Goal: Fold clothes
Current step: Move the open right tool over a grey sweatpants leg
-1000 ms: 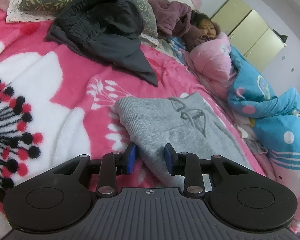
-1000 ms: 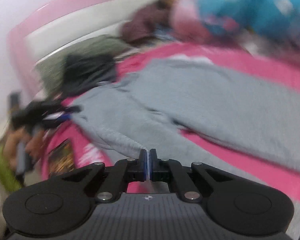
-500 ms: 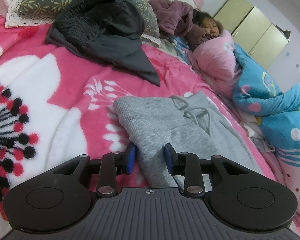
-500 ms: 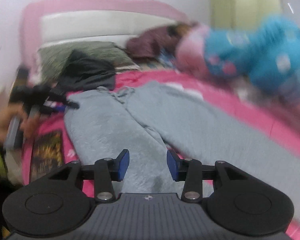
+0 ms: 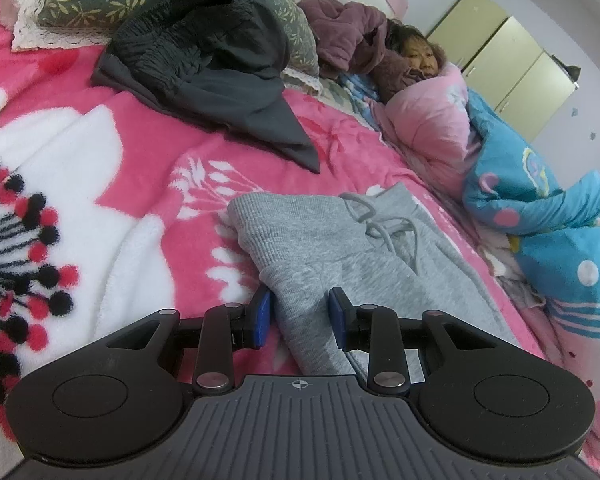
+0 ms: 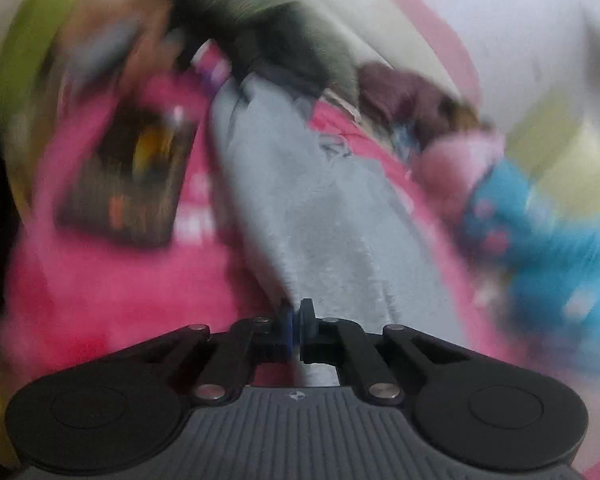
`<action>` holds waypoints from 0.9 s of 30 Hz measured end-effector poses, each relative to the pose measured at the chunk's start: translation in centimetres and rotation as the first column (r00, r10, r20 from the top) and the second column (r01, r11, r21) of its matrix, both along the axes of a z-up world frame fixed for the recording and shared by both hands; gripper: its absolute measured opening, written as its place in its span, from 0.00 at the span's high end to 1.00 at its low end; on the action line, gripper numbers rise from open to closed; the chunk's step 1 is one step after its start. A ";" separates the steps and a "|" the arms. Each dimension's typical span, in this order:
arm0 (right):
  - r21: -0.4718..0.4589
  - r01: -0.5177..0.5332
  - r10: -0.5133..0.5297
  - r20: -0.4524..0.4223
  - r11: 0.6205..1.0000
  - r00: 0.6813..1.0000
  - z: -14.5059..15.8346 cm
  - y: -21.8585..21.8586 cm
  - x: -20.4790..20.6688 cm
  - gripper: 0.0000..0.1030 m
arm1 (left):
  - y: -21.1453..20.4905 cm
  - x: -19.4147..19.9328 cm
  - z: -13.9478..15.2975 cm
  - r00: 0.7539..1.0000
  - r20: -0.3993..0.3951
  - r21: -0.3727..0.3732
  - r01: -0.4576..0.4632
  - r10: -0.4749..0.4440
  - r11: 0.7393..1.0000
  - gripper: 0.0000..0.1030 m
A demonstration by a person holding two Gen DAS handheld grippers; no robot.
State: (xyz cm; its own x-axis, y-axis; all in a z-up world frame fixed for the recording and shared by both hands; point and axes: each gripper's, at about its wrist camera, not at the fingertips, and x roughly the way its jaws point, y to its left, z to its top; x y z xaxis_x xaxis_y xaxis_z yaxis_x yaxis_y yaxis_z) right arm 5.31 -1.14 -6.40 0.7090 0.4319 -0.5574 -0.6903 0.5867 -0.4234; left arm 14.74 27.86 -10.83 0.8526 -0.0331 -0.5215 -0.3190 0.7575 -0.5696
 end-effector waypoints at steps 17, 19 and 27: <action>0.400 0.346 -0.072 -0.561 0.848 0.824 3.2 -10.7 3.6 0.55 | 0.1 0.1 -0.1 1.000 -0.001 -0.015 -0.007 0.007 1.000 0.71; 0.414 0.410 -0.139 -0.546 0.813 0.826 4.0 -12.9 2.3 0.55 | 0.1 0.1 -0.1 1.000 -0.002 -0.014 -0.010 0.010 1.000 0.71; 0.534 0.758 -0.487 -0.582 0.375 0.651 6.4 -26.3 -6.1 0.42 | -0.2 0.1 -0.2 1.000 -0.003 -0.001 -0.018 0.018 1.000 0.71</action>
